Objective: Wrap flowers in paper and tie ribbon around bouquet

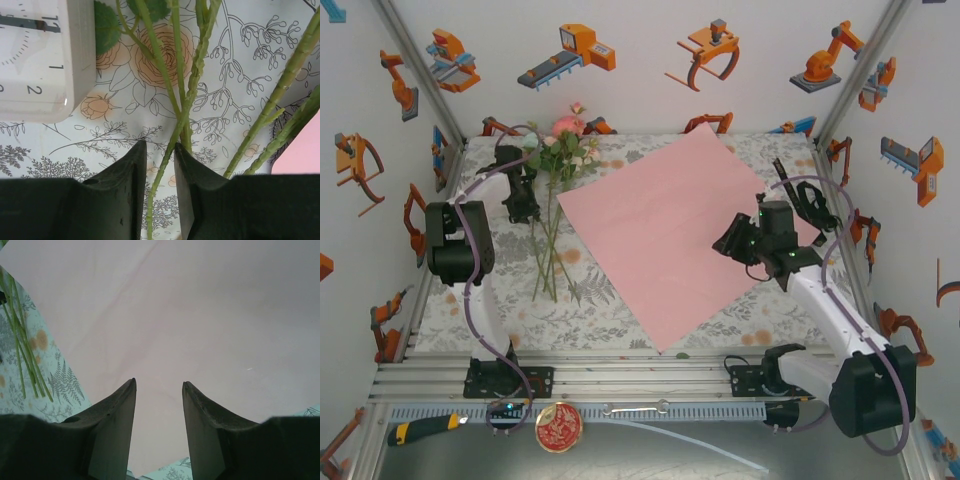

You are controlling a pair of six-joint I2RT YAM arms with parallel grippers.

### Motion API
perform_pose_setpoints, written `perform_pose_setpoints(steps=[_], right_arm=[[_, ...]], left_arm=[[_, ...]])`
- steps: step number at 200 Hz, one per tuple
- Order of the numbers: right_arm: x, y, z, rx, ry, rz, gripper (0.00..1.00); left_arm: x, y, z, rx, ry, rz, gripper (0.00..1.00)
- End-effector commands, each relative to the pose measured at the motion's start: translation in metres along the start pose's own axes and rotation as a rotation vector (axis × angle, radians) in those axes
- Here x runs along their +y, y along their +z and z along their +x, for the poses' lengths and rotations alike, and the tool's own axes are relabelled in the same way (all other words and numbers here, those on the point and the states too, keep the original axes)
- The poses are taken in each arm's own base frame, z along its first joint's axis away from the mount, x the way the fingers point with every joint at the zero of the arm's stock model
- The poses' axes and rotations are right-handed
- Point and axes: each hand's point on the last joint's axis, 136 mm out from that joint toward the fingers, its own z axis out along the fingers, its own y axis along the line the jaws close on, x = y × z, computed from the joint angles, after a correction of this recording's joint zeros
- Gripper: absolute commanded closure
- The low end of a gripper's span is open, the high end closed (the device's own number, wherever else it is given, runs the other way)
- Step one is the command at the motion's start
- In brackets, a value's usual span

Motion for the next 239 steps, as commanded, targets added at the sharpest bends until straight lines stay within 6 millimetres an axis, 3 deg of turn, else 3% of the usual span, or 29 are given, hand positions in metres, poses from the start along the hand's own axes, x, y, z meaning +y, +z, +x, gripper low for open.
perform_pose_setpoints(steps=[1,11,31,53,75,102,114,131,151,171,194,218,239], right_arm=[[0.008,-0.007,-0.007,-0.019,0.010,-0.015,0.57],[0.010,-0.008,-0.009,-0.021,0.011,-0.020,0.57],[0.014,-0.013,-0.012,-0.030,0.015,-0.031,0.57],[0.018,-0.020,-0.014,-0.046,0.021,-0.048,0.57],[0.021,-0.027,-0.015,-0.062,0.022,-0.057,0.57],[0.021,-0.036,-0.019,-0.095,0.020,-0.051,0.57],[0.018,-0.040,-0.022,-0.117,0.019,-0.036,0.57],[0.013,-0.045,-0.025,-0.151,0.016,-0.009,0.56],[0.010,-0.047,-0.026,-0.173,0.014,0.003,0.54],[0.012,-0.046,-0.025,-0.165,0.012,-0.010,0.52],[0.017,-0.044,-0.021,-0.140,-0.004,-0.042,0.47],[0.023,-0.043,-0.015,-0.113,-0.034,-0.076,0.41],[0.023,-0.040,-0.014,-0.110,-0.033,-0.082,0.40]], left_arm=[[0.000,0.000,0.013,0.056,0.035,0.017,0.69],[0.001,0.002,0.013,0.069,0.033,0.012,0.72],[0.002,0.004,0.014,0.084,0.032,0.002,0.86],[0.006,-0.013,0.002,0.017,0.030,-0.019,0.95],[0.010,-0.056,-0.018,-0.095,0.025,-0.039,1.00],[-0.005,-0.136,-0.042,-0.305,0.062,-0.023,1.00],[-0.024,-0.175,-0.049,-0.423,0.107,0.004,1.00],[-0.075,-0.225,-0.053,-0.562,0.159,0.168,1.00],[-0.140,-0.256,-0.053,-0.608,0.135,0.439,1.00],[-0.209,-0.260,-0.046,-0.570,0.189,0.595,1.00],[-0.286,-0.240,-0.029,-0.458,0.261,0.718,1.00],[-0.336,-0.211,-0.016,-0.402,0.321,0.736,1.00],[-0.366,-0.165,0.003,-0.319,0.388,0.670,1.00]])
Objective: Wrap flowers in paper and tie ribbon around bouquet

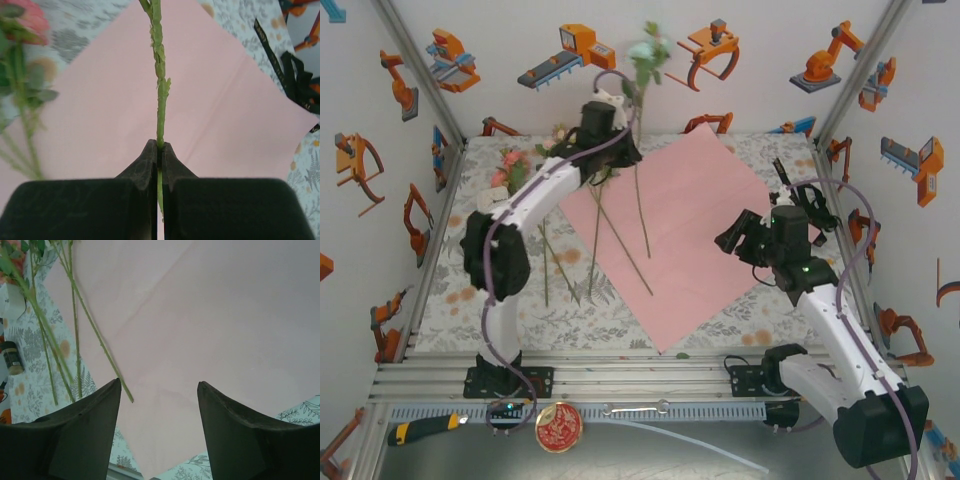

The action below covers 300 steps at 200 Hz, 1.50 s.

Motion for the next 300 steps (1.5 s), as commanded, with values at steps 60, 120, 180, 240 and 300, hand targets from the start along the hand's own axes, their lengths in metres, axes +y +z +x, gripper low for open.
perform_pose_setpoints(steps=[60,120,180,240,300], right_arm=[[0.002,0.012,0.006,0.038,-0.034,-0.019,0.40],[0.002,0.009,0.005,0.034,-0.050,-0.016,0.40],[-0.001,0.002,0.007,0.024,-0.052,-0.002,0.40],[-0.001,0.000,0.008,0.019,-0.046,-0.004,0.40],[-0.004,0.000,0.009,0.022,-0.035,0.007,0.40]], left_arm=[[-0.016,0.104,0.091,0.217,0.013,-0.094,1.00],[-0.005,0.129,0.119,0.246,0.062,-0.102,0.75],[0.047,0.016,0.043,0.060,0.019,-0.331,0.68],[0.190,-0.048,0.091,0.044,-0.366,-0.564,0.69],[0.186,-0.011,0.121,0.111,-0.494,-0.584,0.58]])
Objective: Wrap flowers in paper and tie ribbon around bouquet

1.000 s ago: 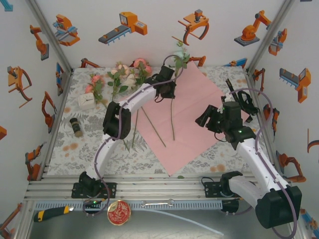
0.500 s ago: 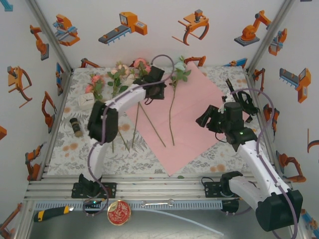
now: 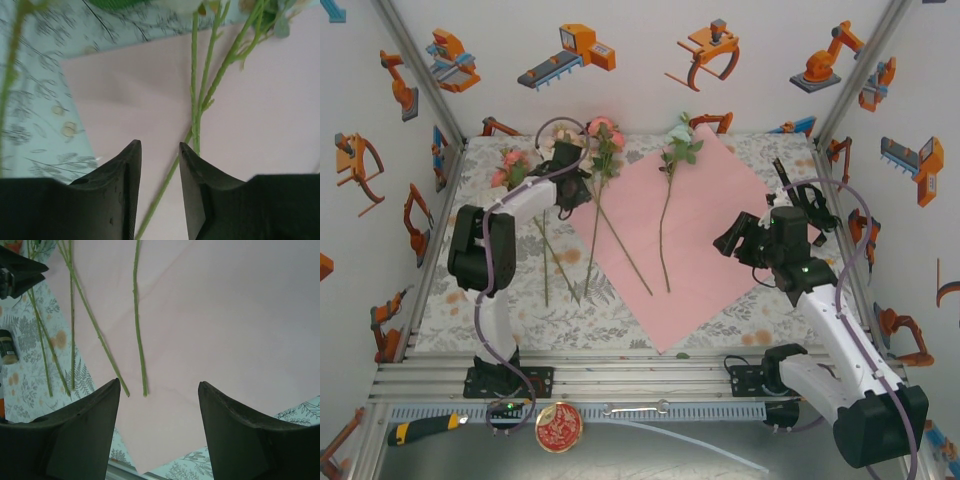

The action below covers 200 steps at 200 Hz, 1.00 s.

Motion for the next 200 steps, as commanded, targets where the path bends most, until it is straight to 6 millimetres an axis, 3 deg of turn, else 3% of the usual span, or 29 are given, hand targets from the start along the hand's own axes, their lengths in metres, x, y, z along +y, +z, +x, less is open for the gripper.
perform_pose_setpoints(steps=[1,60,99,135,155,168,200], right_arm=[[-0.004,-0.001,0.004,0.000,-0.002,0.018,0.40],[-0.007,-0.002,0.003,-0.005,-0.006,0.033,0.39],[-0.008,-0.002,0.003,-0.007,-0.007,0.039,0.39],[-0.007,-0.003,0.002,-0.012,-0.006,0.039,0.39],[-0.006,-0.006,0.001,-0.016,-0.009,0.037,0.39],[-0.006,-0.008,-0.001,-0.021,-0.013,0.039,0.39],[-0.006,-0.012,-0.004,-0.043,-0.016,0.046,0.39]], left_arm=[[-0.022,0.001,0.006,0.009,-0.073,0.010,0.58],[-0.030,0.026,0.033,0.067,-0.022,-0.077,0.60],[-0.024,0.035,0.042,0.103,0.061,-0.150,0.69],[-0.025,0.040,0.045,0.131,0.092,-0.158,0.87],[-0.035,0.027,0.028,0.096,0.103,-0.119,1.00],[-0.045,0.007,0.008,0.049,0.123,-0.073,1.00],[-0.073,-0.071,-0.053,-0.160,0.217,0.075,1.00]])
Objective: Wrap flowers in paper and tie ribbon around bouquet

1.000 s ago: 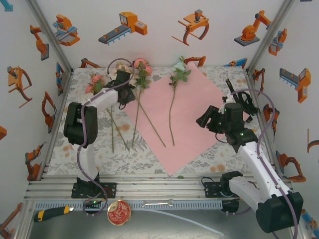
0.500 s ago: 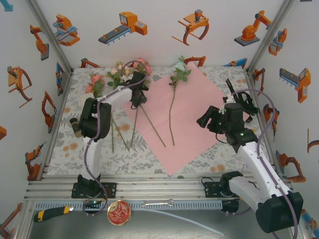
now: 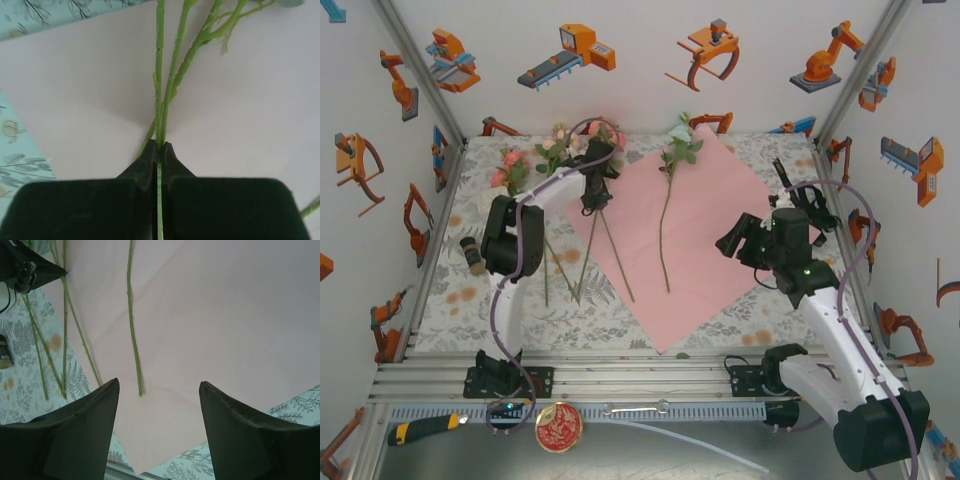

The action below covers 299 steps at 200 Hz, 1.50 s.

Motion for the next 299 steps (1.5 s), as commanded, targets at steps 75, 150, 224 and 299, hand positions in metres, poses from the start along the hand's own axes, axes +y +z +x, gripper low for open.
perform_pose_setpoints(steps=[75,150,224,299], right_arm=[[0.002,-0.007,-0.013,-0.058,-0.015,0.014,0.38],[-0.003,-0.006,-0.006,-0.045,-0.024,0.027,0.38],[-0.008,-0.003,-0.005,-0.043,-0.057,0.049,0.37],[-0.008,-0.011,-0.008,-0.045,-0.062,0.065,0.38]], left_arm=[[-0.232,-0.203,-0.022,-0.441,0.580,0.833,1.00],[-0.291,-0.097,0.001,-0.283,0.323,0.683,1.00],[-0.286,-0.028,0.015,-0.277,0.286,0.644,1.00],[-0.273,-0.096,-0.042,-0.393,0.303,0.640,0.67]])
